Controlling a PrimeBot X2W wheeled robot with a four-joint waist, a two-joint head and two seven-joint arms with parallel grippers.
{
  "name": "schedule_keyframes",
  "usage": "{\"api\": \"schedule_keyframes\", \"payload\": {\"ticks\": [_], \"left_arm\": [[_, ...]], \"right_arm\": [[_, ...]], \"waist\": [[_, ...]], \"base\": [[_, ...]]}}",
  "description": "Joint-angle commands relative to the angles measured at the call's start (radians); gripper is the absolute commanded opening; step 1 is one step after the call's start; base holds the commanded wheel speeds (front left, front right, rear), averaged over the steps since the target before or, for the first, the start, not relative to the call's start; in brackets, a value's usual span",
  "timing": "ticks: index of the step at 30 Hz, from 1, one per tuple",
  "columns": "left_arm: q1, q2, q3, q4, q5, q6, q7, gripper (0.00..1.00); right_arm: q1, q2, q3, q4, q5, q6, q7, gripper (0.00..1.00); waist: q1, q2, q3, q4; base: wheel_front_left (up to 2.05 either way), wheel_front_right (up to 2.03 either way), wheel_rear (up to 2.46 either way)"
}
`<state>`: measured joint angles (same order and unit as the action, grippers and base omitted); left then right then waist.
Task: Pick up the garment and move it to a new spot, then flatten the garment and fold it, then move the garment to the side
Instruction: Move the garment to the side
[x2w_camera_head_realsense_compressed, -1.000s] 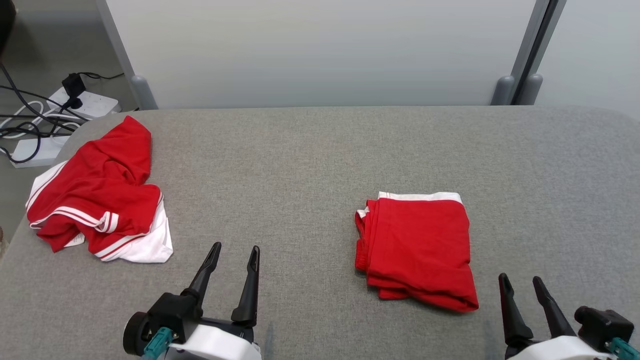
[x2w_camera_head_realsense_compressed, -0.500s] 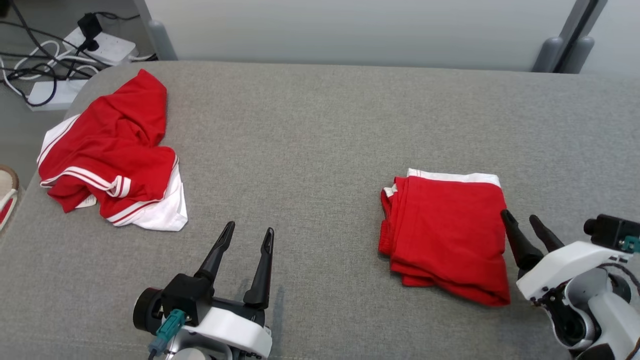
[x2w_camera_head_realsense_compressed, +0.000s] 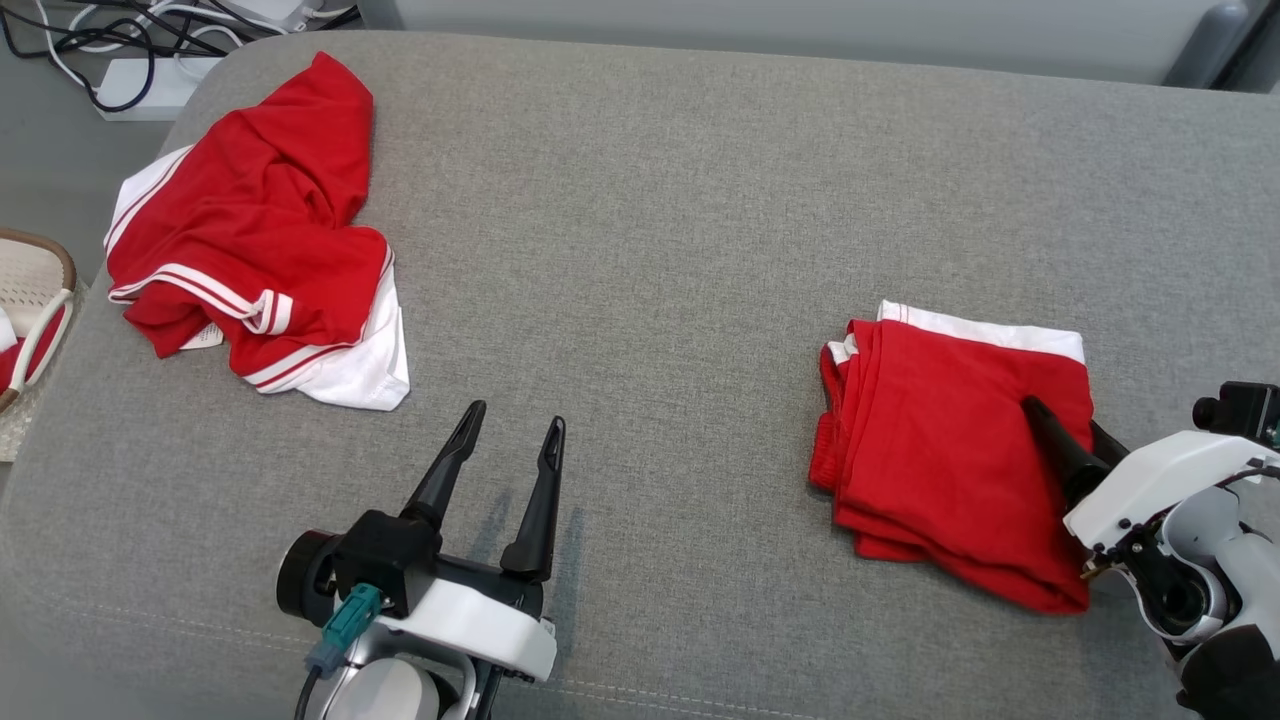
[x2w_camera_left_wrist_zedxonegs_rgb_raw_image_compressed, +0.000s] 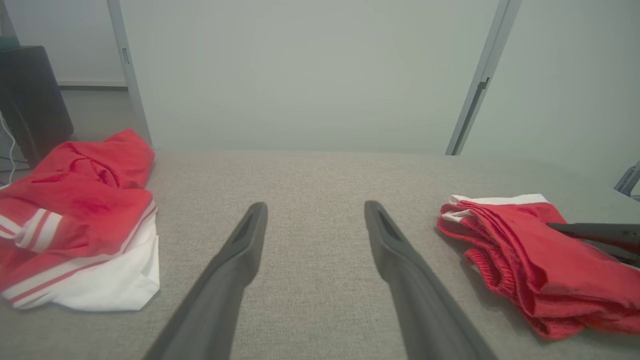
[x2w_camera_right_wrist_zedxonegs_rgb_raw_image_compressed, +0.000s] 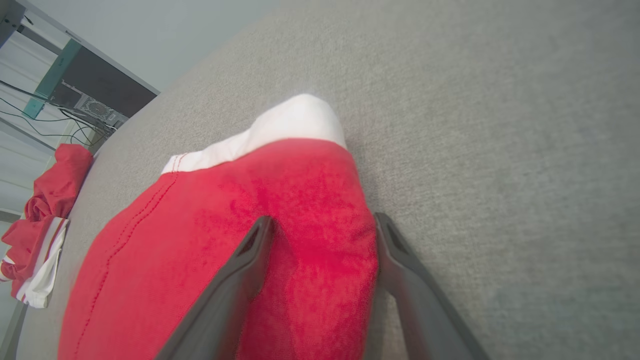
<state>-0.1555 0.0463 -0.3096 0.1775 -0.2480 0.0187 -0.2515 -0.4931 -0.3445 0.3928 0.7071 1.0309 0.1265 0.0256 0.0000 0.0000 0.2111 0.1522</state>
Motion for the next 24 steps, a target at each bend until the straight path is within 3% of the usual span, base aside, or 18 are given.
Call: {"api": "schedule_keyframes", "payload": {"ticks": [1, 6, 7, 9, 15, 24], "left_arm": [[-0.043, 0.004, 0.028, -0.024, 0.003, 0.003, -0.010, 1.00], [-0.054, 0.004, 0.024, -0.023, 0.003, 0.006, -0.010, 1.00], [-0.057, 0.004, 0.022, -0.021, 0.003, 0.006, -0.010, 1.00], [-0.060, 0.004, 0.020, -0.019, 0.001, 0.006, -0.010, 1.00], [-0.061, 0.004, 0.017, -0.015, 0.001, 0.006, -0.010, 1.00], [-0.049, 0.004, 0.023, -0.014, 0.010, 0.002, -0.010, 1.00]], "right_arm": [[-0.017, -0.006, 0.020, -0.003, 0.028, 0.004, 0.013, 1.00], [-0.030, -0.011, 0.070, 0.012, 0.057, 0.004, 0.027, 1.00], [-0.032, -0.016, 0.093, 0.008, 0.064, 0.004, 0.025, 0.43], [-0.034, -0.024, 0.113, 0.001, 0.069, 0.004, 0.011, 0.00], [-0.058, -0.060, 0.176, -0.001, 0.035, 0.004, -0.090, 0.00], [-0.084, -0.064, 0.235, 0.050, 0.024, 0.004, -0.195, 0.00]], "waist": [[0.0000, 0.0000, 0.006, 0.003], [0.0000, 0.0000, 0.011, 0.005], [0.0000, 0.0000, 0.010, 0.006], [0.0000, 0.0000, 0.008, 0.008], [0.0000, 0.0000, -0.002, 0.011], [0.0000, 0.0000, -0.017, -0.023]], "base": [[0.00, 0.00, 0.00], [0.00, 0.00, 0.00], [0.00, 0.00, 0.00], [0.00, 0.00, 0.00], [0.00, 0.00, 0.00], [0.00, 0.00, 0.00]]}}
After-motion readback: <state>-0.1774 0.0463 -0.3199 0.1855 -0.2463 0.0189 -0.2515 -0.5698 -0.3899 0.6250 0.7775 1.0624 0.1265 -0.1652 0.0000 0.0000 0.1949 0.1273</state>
